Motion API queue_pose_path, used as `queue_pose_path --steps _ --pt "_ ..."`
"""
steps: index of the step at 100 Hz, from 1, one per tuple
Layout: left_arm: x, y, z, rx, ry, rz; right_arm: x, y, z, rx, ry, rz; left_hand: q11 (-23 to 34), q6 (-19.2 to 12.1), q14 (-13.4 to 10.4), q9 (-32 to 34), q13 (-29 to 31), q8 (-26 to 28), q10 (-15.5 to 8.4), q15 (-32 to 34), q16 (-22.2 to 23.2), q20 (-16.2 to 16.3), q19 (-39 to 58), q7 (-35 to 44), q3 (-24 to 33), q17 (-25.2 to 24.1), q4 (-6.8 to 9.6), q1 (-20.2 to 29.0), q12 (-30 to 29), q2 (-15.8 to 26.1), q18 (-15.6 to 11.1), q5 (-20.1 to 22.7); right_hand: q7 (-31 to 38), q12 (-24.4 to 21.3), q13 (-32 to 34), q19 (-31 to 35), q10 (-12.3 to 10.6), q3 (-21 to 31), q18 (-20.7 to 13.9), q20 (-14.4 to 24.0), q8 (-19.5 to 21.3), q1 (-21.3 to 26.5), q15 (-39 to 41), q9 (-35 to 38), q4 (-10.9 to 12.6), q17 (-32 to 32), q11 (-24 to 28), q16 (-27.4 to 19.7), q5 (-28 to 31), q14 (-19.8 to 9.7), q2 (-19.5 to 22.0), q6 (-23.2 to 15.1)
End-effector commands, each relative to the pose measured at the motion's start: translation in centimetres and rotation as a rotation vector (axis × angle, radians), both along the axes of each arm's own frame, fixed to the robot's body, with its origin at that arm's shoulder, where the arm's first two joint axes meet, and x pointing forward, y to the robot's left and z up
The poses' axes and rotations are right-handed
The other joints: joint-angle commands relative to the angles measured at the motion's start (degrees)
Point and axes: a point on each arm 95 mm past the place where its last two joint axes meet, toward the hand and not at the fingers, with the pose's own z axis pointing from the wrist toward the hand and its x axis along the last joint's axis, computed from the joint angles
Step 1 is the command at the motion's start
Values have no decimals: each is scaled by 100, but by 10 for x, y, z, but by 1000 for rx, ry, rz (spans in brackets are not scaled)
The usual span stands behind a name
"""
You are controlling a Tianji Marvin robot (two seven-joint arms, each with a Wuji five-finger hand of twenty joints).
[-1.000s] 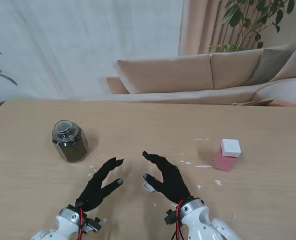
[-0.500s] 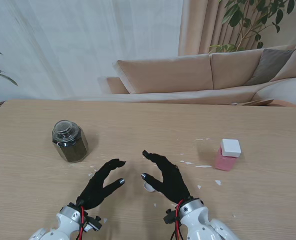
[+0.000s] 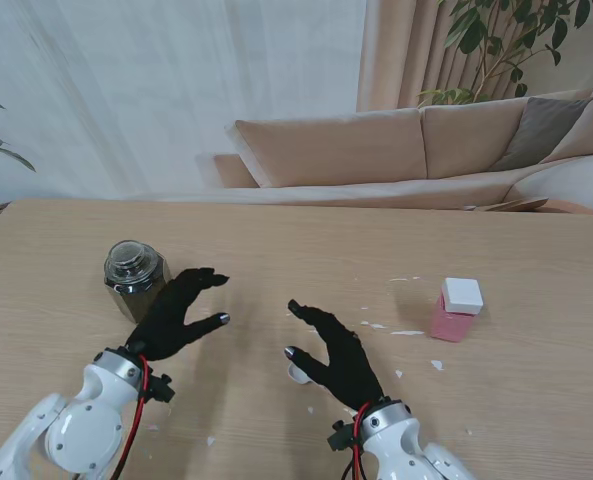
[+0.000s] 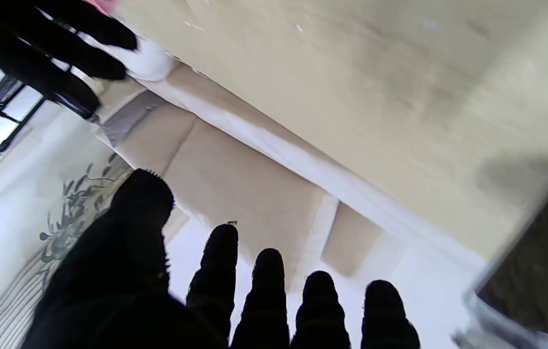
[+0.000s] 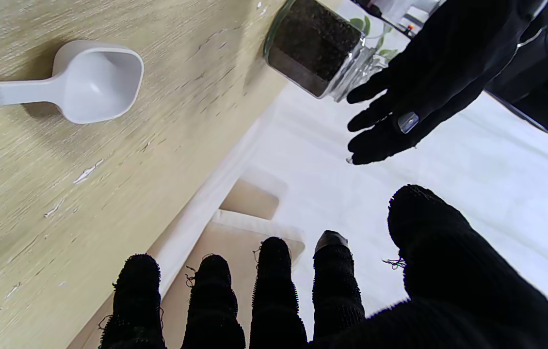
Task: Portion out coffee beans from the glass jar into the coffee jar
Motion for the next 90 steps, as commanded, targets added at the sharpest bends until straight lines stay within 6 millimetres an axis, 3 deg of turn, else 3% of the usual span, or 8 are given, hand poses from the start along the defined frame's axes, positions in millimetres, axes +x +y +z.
queue_pose_path --steps 1,20,52,64,73,82,90 --pt "13 12 14 64 -30 16 -4 4 0 12 11 12 75 -135 9 109 -87 74 -62 44 174 205 119 -114 -92 -104 54 44 -38 -192 3 -134 -30 -43 151 99 -83 -85 -14 100 89 4 35 -36 -129 -8 -33 78 -12 43 150 25" --pt "32 36 36 230 -76 54 -4 4 0 16 17 15 147 -155 10 129 -47 133 -86 39 250 280 113 -141 -145 -122 53 52 5 -316 -49 -140 -28 -50 146 102 -86 -104 -12 107 91 23 34 -43 -121 -9 -31 77 -12 36 150 25" --pt "57 71 49 482 -94 177 -4 3 0 28 16 19 45 -274 -29 102 -70 266 -191 -65 147 -83 -200 -392 -218 -29 62 67 -50 -377 -60 -78 -21 -58 158 103 -89 -116 -8 117 92 48 40 -38 -104 -3 -23 78 -2 36 151 25" --pt "64 81 46 515 -64 225 -4 4 1 31 14 21 -403 -536 51 12 -55 316 -368 -186 -254 -163 -197 -642 -181 -48 67 76 -236 -515 78 -120 -19 -60 158 103 -93 -119 -8 120 92 58 41 -39 -98 -4 -21 78 0 44 143 27" --pt "70 86 43 526 -54 250 -4 4 1 32 11 21 -943 -953 108 -173 -60 316 -621 -299 -736 -213 -203 -844 -100 -72 50 -25 -398 -663 235 -361 -16 -62 161 103 -88 -120 -8 122 92 62 43 -41 -93 -1 -21 79 3 45 147 32" --pt "75 88 40 521 -45 266 -4 4 1 32 11 22 -1034 -1087 118 -224 -62 329 -677 -314 -836 -207 -188 -867 -65 -70 41 -57 -382 -738 305 -418 -17 -63 156 105 -93 -120 -4 125 91 66 42 -40 -88 4 -20 78 -1 44 145 30" --pt "79 88 38 525 -30 283 -4 5 0 32 11 23 -1051 -1125 167 -214 -71 429 -677 -214 -828 84 38 -810 99 -141 13 -113 -231 -785 414 -476 -14 -64 159 109 -94 -120 -5 128 92 69 43 -42 -83 11 -21 78 2 45 141 25"
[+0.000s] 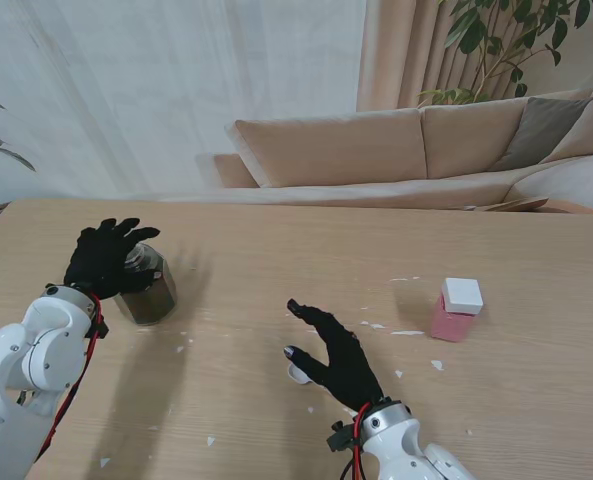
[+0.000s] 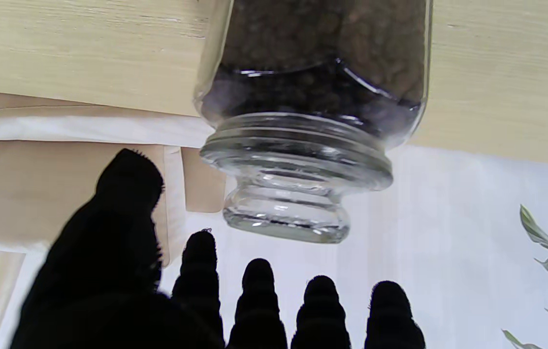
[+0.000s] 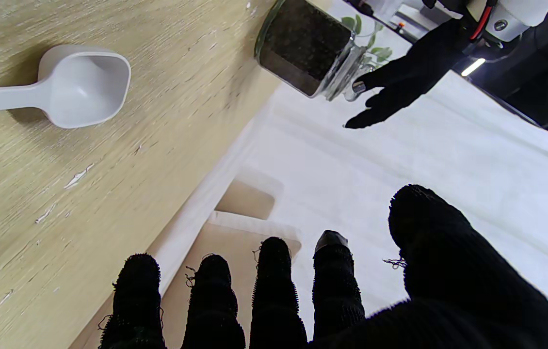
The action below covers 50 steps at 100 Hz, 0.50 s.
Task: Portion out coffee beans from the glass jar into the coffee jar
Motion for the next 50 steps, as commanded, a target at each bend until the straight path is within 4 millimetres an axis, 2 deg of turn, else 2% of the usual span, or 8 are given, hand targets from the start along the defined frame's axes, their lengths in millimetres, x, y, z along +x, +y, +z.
queue_pose_path --steps 1,5,23,31,38,44,45,50 --pt "1 -2 -2 -3 19 15 -3 4 -1 6 9 15 -174 -156 102 -190 -71 89 -153 4 -46 217 107 -115 166 -133 13 -60 71 -181 130 -371 -15 -59 159 108 -90 -76 -7 72 39 64 43 -42 -82 6 -20 78 1 43 140 26" --pt "3 -1 -3 2 23 27 -3 4 -1 6 9 15 -161 -146 163 -190 -82 125 -147 47 111 597 298 -142 276 -168 1 -69 123 -212 206 -422 -14 -59 158 112 -94 -75 -6 75 39 66 43 -39 -80 13 -18 78 1 43 137 28" --pt "8 0 -9 -23 37 71 -2 4 -1 8 10 16 6 -22 506 -158 137 305 -74 411 984 1565 852 32 785 624 -23 45 337 -354 725 -445 -8 -59 158 126 -91 -74 3 86 40 73 45 -37 -72 21 -15 78 3 47 134 23" --pt "10 0 -11 -37 40 81 -2 4 -1 7 10 17 243 139 542 -93 467 346 19 743 1393 2106 1409 157 1039 999 -31 133 541 -401 788 -443 -6 -60 157 131 -91 -76 0 91 42 74 45 -41 -70 22 -15 77 0 44 134 28" --pt "11 0 -13 -44 43 81 -2 4 -1 8 9 16 456 286 590 -36 691 360 98 1054 1811 2561 2258 280 1213 1110 -47 165 702 -408 708 -447 -2 -60 163 137 -94 -76 4 95 44 77 48 -46 -69 27 -15 78 3 42 136 31" --pt "11 0 -14 -50 46 79 -2 4 -1 8 9 15 608 336 638 5 823 366 155 1299 2023 2675 2983 366 1264 1107 -48 221 753 -383 675 -445 1 -60 163 141 -96 -77 4 99 45 79 48 -39 -68 30 -13 78 4 45 134 32" --pt "11 -1 -14 -51 46 79 -2 4 -1 8 9 15 672 364 655 19 864 362 181 1404 2099 2488 3388 420 1279 1070 -49 244 760 -378 660 -447 2 -60 164 144 -94 -75 6 100 46 86 48 -37 -67 34 -12 78 8 48 129 31" --pt "12 -1 -15 -54 49 75 -2 4 -1 9 9 14 906 475 699 63 1000 406 243 1720 2243 2390 4080 561 1331 1107 -49 291 850 -375 567 -425 3 -60 166 149 -92 -79 8 104 46 80 50 -39 -67 39 -13 78 4 56 137 30"
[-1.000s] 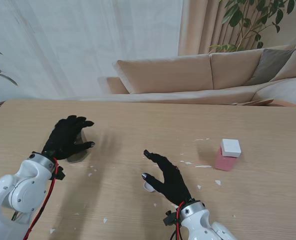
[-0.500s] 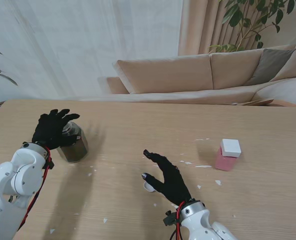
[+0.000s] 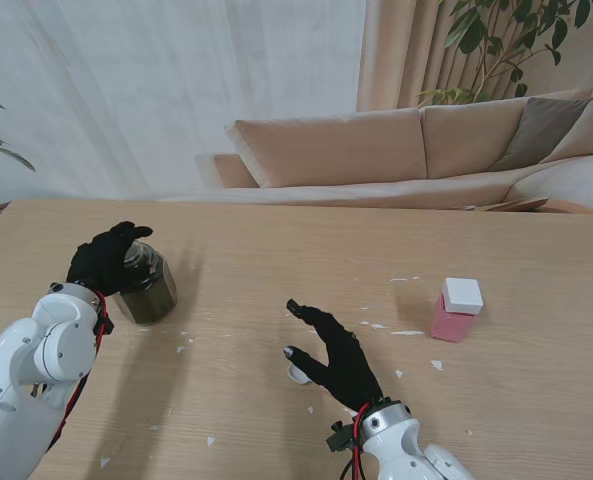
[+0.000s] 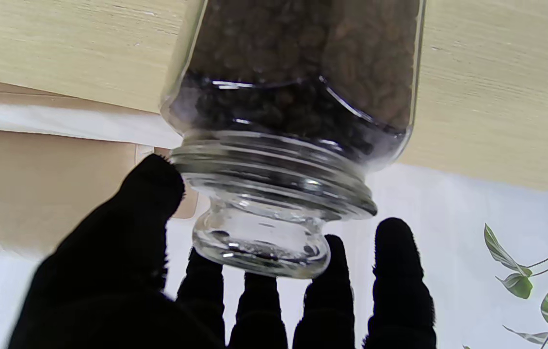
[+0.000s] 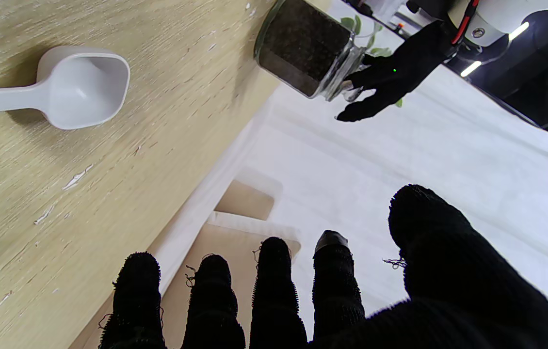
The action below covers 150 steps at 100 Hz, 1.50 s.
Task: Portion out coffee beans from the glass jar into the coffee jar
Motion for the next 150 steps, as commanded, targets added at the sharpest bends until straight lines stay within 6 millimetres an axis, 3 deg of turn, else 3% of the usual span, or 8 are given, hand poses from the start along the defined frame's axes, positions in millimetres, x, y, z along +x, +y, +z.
queue_pose_path --steps 1,8,16,82,150 --pt "-1 -4 -4 -12 22 -10 -2 4 -1 8 10 12 310 197 101 60 201 120 104 371 283 -117 775 240 216 29 -48 278 189 -249 -118 -206 3 -59 161 86 -93 -77 4 46 45 79 48 -44 -67 22 -15 78 5 49 135 32" --pt "-1 -5 -5 -12 26 -16 -2 4 -1 9 9 12 695 482 124 117 304 218 234 809 411 -278 1394 514 354 193 -59 331 290 -274 -202 -128 5 -58 169 94 -90 -79 4 51 46 80 51 -38 -66 32 -11 78 4 50 136 34" --pt "-2 -7 -6 -15 36 -23 -3 4 -1 9 8 12 830 602 111 144 296 253 277 999 404 -408 1602 680 419 249 -61 384 282 -277 -245 -72 8 -57 173 105 -95 -82 11 58 48 79 54 -39 -66 45 -9 78 5 55 137 33" --pt "-11 -29 -20 -28 131 -98 -3 5 -1 13 8 15 740 669 106 131 199 193 301 1194 273 -501 1867 774 403 337 -45 562 170 -284 -327 -96 26 -55 179 161 -95 -83 28 97 49 98 66 -34 -58 65 -1 77 18 61 138 50" --pt "-23 -104 -17 -89 223 -279 -4 5 0 21 5 14 749 672 123 126 198 147 325 1362 313 -511 2100 781 443 409 -51 581 175 -260 -411 -100 39 -56 185 174 -96 -92 26 107 42 112 63 -34 -56 68 -2 69 36 40 129 67"
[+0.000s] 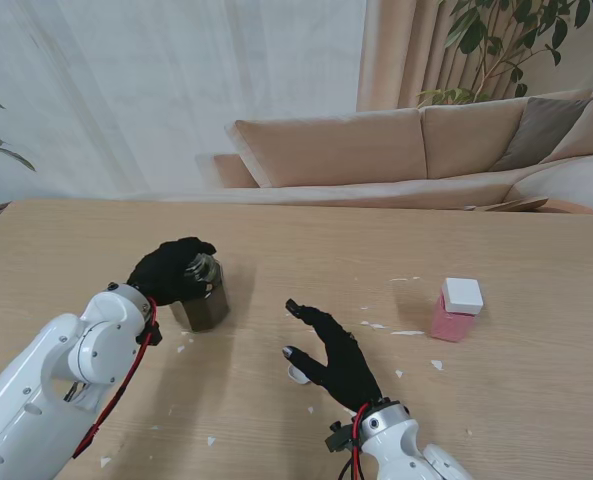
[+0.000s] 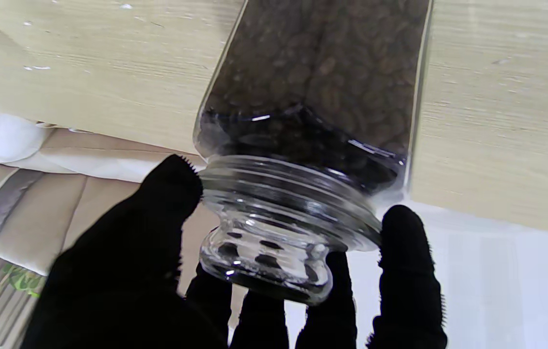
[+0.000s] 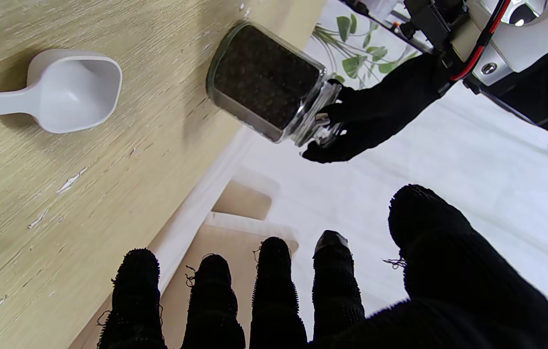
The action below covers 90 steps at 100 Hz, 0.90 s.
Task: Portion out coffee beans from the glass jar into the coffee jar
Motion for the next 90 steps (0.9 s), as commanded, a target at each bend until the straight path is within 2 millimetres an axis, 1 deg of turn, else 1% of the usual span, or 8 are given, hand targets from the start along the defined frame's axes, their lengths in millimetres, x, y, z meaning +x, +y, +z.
queue_pose_path --steps 1,21,42,65,90 --pt "-13 -18 -20 -18 88 -38 -3 3 0 8 7 11 34 118 57 157 637 -31 49 725 41 -43 192 111 221 110 -40 226 -17 -197 -930 -15 40 -56 179 35 -99 -83 -37 80 41 110 63 -33 -55 -11 -1 68 37 38 128 63" --pt "-18 -42 -19 -41 108 -75 -4 3 0 11 4 11 7 111 48 152 603 -39 42 695 21 -72 156 108 216 47 -38 229 -30 -185 -915 -15 42 -56 178 35 -96 -86 -39 80 38 107 63 -29 -56 -11 -1 66 39 33 132 58" --pt "-14 -62 -19 -42 109 -106 -4 4 0 11 2 13 -19 102 41 150 595 -40 31 675 6 -82 149 114 226 46 -34 230 -42 -186 -910 -16 45 -54 179 36 -87 -87 -36 81 36 106 63 -30 -57 -10 2 65 40 27 129 58" --pt "-6 -76 -20 -22 81 -129 -5 4 1 11 1 12 -82 104 -13 145 532 -33 31 564 -78 -188 -61 150 311 -42 -28 326 -74 -196 -914 -28 50 -55 179 37 -93 -85 -38 81 33 108 62 -28 -56 -8 0 63 44 24 128 65" --pt "5 -82 -22 8 46 -139 -5 3 1 13 0 6 -99 96 -58 147 488 -21 12 449 -179 -283 -271 206 370 -109 -30 448 -73 -187 -917 -37 53 -56 180 35 -90 -88 -39 80 30 108 62 -24 -58 -10 -1 62 48 26 126 67"
